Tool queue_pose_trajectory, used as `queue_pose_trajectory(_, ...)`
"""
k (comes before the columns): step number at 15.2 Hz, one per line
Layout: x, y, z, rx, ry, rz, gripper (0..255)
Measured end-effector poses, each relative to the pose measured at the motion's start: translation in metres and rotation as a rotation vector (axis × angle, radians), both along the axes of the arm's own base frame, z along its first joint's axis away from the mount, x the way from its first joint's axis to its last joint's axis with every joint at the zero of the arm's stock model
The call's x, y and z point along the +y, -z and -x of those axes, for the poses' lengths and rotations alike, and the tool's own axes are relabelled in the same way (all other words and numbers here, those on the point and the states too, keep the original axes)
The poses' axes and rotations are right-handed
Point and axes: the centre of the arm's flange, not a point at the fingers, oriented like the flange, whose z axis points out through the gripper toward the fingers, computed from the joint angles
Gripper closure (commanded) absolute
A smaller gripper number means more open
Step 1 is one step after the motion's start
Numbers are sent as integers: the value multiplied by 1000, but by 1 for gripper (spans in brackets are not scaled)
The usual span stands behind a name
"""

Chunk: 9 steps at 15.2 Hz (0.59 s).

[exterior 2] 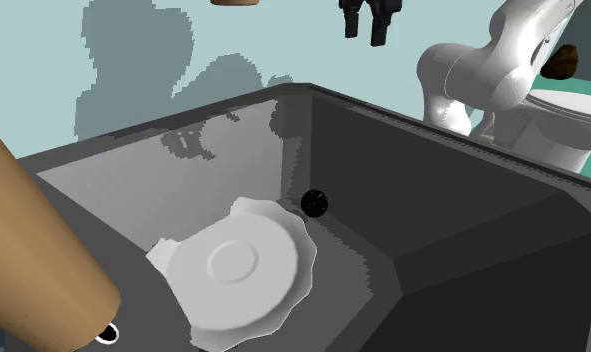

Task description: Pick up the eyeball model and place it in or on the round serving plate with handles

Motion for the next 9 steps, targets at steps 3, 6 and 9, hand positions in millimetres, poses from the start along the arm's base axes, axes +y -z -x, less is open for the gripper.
queue_pose_trajectory(3, 6, 14, -8, 7, 12, 3, 0)
queue_pose_trajectory(6, 18, 49, -22, 20, 40, 10, 0)
queue_pose_trajectory(9, 29, 82, -39, 34, 71, 18, 0)
